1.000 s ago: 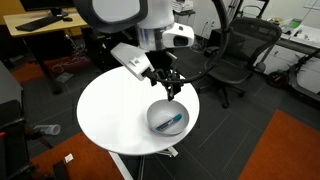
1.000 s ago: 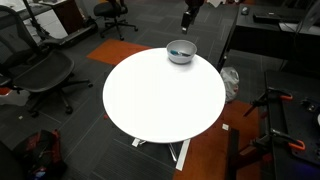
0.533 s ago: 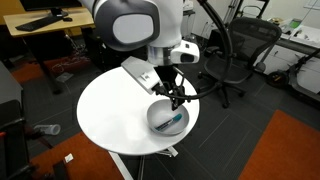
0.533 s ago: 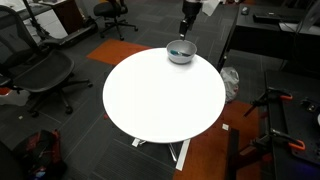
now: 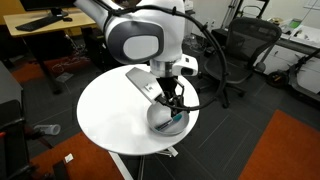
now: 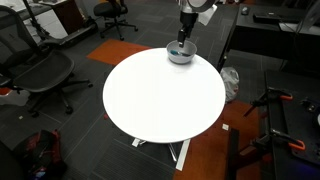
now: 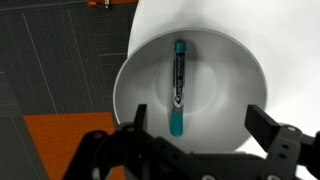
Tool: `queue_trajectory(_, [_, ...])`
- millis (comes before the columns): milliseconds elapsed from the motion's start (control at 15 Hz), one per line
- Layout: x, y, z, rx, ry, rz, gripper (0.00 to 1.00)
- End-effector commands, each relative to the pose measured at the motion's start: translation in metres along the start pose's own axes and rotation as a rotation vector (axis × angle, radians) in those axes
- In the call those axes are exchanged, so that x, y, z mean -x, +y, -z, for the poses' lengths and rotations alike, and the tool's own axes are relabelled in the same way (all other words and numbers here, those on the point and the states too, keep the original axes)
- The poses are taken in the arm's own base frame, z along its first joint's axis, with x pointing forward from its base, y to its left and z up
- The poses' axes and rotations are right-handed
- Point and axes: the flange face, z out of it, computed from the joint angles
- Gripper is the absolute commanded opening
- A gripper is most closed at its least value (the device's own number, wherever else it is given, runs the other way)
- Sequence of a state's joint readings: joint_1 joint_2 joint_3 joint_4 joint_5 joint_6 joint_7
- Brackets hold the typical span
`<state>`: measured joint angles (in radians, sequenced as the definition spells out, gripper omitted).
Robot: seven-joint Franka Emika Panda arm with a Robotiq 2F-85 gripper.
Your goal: Remove the marker from the bowl
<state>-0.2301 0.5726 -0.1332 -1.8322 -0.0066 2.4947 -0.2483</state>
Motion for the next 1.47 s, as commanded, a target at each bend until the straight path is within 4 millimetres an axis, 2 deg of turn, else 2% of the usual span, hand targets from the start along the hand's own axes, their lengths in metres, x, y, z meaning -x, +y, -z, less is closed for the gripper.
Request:
queue_trajectory(0, [-0.010, -0.004, -0.014, -0.020, -0.003, -0.015, 1.00])
queue_trajectory(333, [-0.016, -0.003, -0.033, -0.023, -0.017, -0.023, 1.00])
queue_trajectory(800, [-0.026, 0.008, -0.046, -0.024, -0.023, -0.054, 1.00])
queue_trajectory(1400, [-0.028, 0.008, -0.069, -0.023, -0.057, -0.059, 1.00])
